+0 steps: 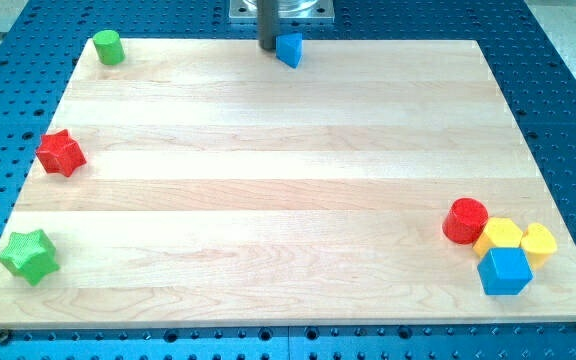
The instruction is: Push the blue triangle towards the center of the board
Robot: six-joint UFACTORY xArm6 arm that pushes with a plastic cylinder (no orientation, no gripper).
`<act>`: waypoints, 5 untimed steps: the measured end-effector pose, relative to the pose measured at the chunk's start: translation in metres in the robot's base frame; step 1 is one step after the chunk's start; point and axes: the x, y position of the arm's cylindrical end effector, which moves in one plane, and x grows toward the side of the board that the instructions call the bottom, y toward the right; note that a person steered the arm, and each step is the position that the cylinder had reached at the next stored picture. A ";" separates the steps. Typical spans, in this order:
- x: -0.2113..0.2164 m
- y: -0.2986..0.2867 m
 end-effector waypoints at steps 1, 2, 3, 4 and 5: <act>0.028 0.040; 0.126 0.038; 0.125 0.003; 0.086 -0.004; 0.098 -0.070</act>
